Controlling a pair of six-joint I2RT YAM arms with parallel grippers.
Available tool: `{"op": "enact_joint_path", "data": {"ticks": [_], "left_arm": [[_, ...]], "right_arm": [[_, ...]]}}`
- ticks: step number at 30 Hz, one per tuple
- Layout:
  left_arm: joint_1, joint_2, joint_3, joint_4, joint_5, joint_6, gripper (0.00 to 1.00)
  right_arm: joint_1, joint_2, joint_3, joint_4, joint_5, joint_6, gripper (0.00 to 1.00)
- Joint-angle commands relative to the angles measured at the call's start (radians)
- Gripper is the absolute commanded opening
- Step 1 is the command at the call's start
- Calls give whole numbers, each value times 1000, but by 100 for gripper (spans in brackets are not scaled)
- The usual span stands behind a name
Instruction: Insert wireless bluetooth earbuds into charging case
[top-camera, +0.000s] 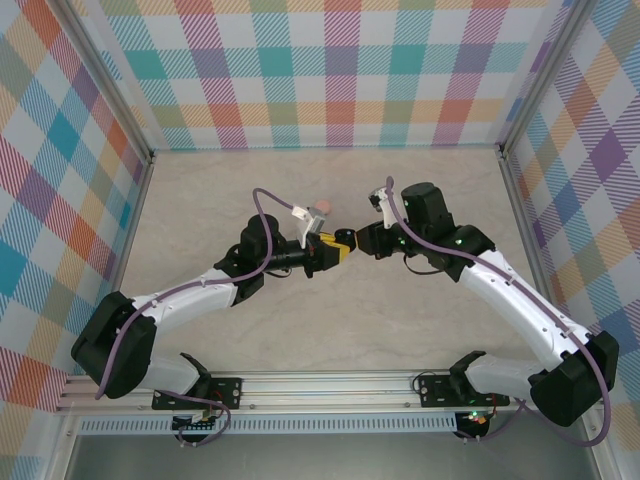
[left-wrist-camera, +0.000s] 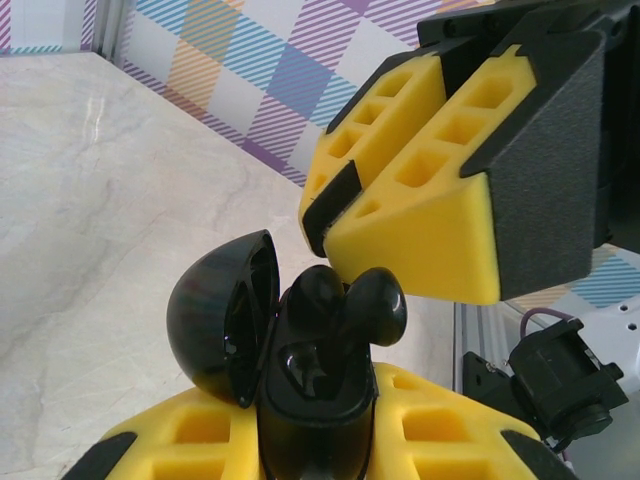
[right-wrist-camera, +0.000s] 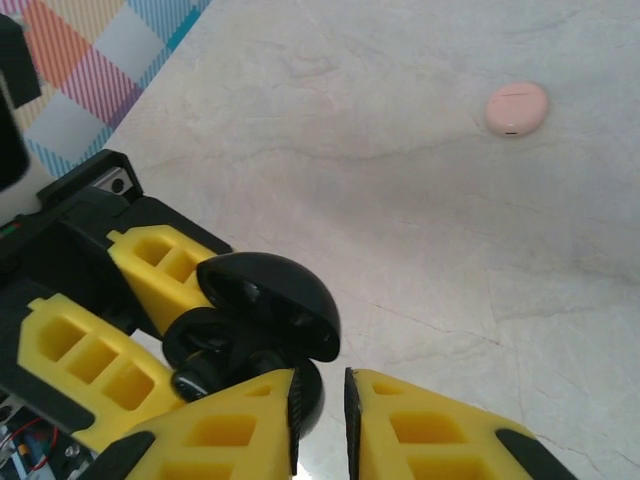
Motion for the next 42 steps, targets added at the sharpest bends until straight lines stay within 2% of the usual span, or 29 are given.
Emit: {"op": "enact_joint_path", "data": {"ticks": [1,17,32,35,42], "left_arm": [[-16,-15,28,-8,-2,20,8],[-16,-12,35,-13,-4,17,8],[-26,-3,55,-53,10,44,7],[-25,-7,53,-56,-1,48,7],[-26,-23,50,-105,-19,84,7]], "right_arm": [[7,2,38,-1,-61,-11,23],[17,53,64,-9,-137,-9,25],[31,119,111,-24,-127,-5,28],[33,116,115,-26,-95,3,30],[20,41,85,-9,96,47,32]]}}
